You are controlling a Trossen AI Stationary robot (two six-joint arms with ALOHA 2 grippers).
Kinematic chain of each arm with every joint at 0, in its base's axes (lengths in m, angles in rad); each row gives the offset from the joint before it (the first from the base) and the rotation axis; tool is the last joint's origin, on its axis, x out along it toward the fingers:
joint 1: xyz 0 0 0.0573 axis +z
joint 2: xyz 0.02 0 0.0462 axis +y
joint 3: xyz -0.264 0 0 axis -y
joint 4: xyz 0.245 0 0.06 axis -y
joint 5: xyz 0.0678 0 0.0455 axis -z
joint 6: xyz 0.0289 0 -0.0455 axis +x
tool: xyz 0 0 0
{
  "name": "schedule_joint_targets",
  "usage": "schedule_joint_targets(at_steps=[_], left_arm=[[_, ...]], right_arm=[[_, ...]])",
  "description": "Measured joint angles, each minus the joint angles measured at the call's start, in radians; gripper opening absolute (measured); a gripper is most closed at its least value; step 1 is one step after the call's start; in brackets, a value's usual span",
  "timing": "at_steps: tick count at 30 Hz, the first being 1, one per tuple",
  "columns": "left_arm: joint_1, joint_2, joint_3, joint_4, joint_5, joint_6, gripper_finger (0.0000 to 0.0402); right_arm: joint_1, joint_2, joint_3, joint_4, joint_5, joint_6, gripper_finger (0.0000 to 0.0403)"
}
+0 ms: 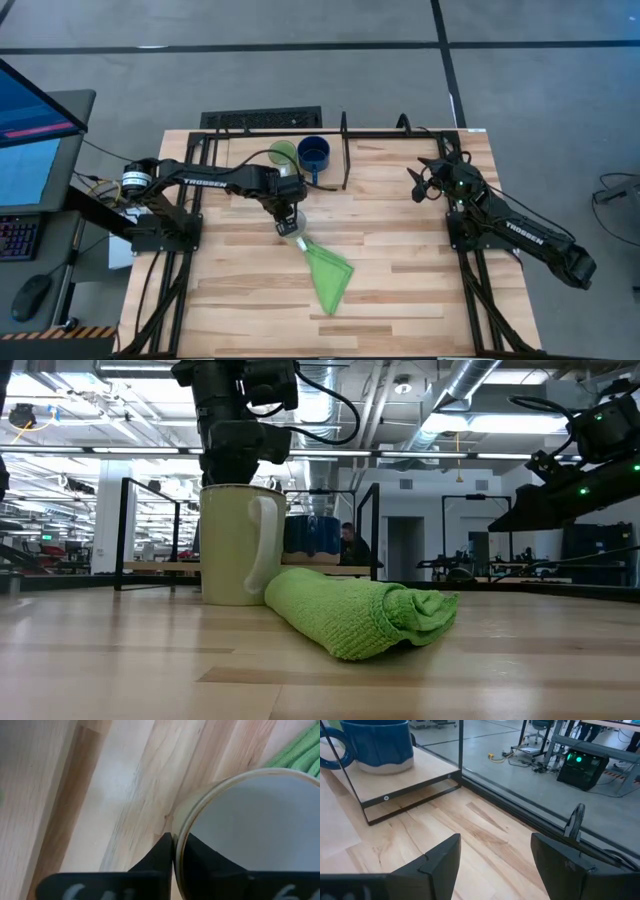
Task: Stack small to large cups/mugs on shelf
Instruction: Put the white mug on the shelf
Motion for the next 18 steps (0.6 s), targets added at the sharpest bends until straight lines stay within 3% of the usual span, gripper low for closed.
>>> schedule_joint_targets(at_steps=[18], left_arm=[[0.0,0.0,0.0,-0.007,0.028,-0.027,0.0018]], right_arm=[[0.0,0.0,0.0,0.0,0.0,-0.004,0.0265]])
